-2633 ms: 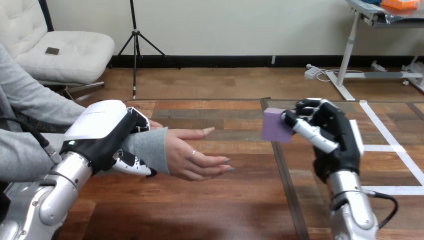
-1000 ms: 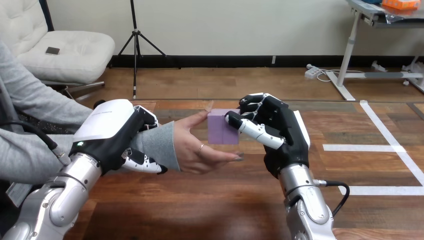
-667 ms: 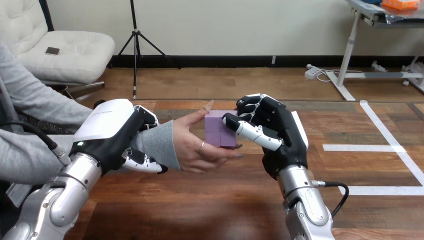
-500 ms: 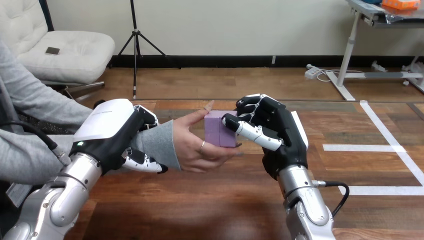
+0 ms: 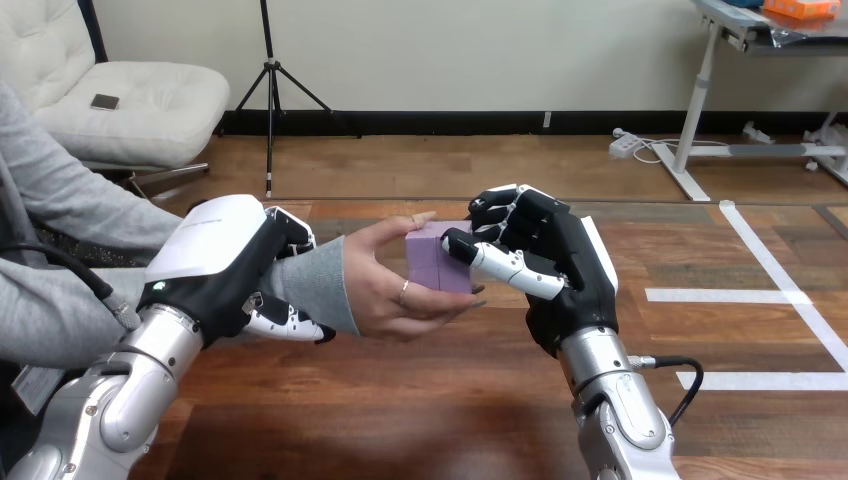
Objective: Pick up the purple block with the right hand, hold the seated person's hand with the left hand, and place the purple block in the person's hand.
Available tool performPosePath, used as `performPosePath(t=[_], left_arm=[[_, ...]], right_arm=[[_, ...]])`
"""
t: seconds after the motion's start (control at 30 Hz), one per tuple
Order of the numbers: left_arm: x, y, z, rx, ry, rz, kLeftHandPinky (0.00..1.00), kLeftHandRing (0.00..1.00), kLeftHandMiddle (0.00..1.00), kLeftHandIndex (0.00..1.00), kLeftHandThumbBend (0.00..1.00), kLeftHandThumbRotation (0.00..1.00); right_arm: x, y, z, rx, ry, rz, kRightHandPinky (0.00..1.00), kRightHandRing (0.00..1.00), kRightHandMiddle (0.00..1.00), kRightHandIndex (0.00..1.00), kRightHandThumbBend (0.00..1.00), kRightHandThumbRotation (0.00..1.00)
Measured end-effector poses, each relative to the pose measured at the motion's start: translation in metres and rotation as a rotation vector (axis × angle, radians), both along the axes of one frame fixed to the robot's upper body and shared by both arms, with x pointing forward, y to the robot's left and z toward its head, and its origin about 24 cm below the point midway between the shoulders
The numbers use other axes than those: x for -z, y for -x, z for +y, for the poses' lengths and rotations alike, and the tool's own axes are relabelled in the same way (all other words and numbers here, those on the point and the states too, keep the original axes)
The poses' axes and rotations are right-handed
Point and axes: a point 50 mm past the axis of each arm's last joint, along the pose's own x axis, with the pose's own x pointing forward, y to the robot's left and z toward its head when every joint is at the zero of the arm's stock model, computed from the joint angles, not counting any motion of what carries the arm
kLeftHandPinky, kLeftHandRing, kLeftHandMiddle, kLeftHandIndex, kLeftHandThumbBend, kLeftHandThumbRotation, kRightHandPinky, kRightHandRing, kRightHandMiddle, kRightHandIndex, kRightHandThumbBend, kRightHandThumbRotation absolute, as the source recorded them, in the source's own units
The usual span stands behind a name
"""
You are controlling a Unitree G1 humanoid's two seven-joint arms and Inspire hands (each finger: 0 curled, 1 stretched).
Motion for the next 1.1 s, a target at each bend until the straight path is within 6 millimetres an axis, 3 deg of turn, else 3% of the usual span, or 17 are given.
performPosePath(t=[0.67,1.1], left_arm=[[-0.0007,-0.0002,-0.0002,-0.008,0.010,-0.017,0.17,0.22,0.27,0.28,0.63,0.00],[-0.0009,-0.0001,0.0008,-0.008,-0.023,-0.023,0.25,0.31,0.37,0.39,0.65,0.00]], right_arm=[[0.0020,0.0017,-0.0006,-0.011,0.006,0.025,0.31,0.36,0.40,0.42,0.89,0.00],[0.0039,0.0031,-0.0002,-0.034,0.009,0.085,0.38,0.43,0.48,0.49,0.89,0.00]])
